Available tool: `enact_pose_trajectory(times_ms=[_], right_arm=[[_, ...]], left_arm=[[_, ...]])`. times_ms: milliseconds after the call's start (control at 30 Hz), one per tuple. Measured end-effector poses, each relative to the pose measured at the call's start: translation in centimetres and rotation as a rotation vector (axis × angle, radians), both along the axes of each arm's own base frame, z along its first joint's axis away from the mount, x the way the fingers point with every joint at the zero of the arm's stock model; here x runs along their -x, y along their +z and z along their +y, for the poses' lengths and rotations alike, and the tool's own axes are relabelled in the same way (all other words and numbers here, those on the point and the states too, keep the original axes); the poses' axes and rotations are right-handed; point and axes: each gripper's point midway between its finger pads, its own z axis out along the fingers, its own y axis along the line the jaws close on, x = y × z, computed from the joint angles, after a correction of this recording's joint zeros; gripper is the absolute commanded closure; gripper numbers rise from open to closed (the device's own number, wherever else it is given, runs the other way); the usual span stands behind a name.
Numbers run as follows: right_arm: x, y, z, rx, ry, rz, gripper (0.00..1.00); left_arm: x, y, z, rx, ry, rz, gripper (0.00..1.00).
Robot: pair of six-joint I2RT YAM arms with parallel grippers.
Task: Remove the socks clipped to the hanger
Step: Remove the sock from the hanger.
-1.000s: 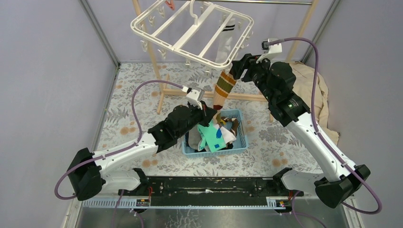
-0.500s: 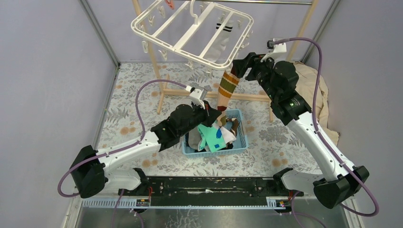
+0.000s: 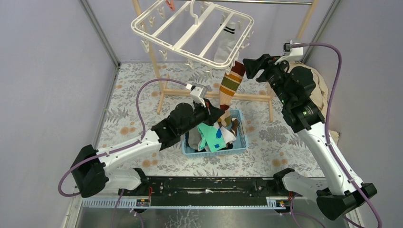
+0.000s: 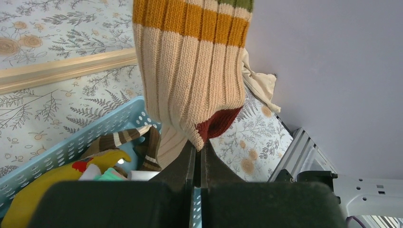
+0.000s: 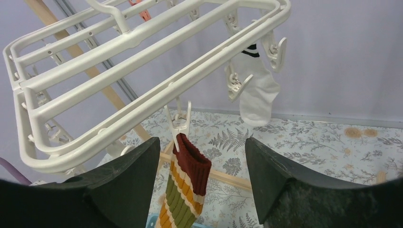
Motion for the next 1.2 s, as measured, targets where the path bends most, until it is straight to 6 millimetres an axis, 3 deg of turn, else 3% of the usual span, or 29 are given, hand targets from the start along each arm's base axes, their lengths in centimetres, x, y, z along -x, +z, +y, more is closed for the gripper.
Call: enact_pose_trajectory(times_ms=[133, 433, 700, 900, 1200], right_arm=[[-0.5, -0.5, 0.1, 0.007, 0.017, 0.011, 0.3], [-2.0, -3.1, 2.4, 0.032, 0.112, 0.072, 0.3], [-2.5, -1.9, 3.5, 0.004, 0.159, 0.015, 0.3], [-3.6, -2.4, 4.4, -0.009, 0.184, 0.015, 0.3], [-4.0, -1.3, 4.7, -0.051, 0.189, -0.037, 0.32]], left_arm=[[0.0, 0.5, -0.1, 0.01, -0.003, -0.002, 1.0], [0.1, 0.4, -0.2, 0.014, -0.01, 0.004, 1.0], [0.2, 0.3, -0.4, 0.014, -0.017, 0.01, 1.0], [0.2, 0.3, -0.4, 0.018, -0.018, 0.015, 1.0], [0.3, 0.5, -0.5, 0.023, -0.024, 0.014, 1.0]])
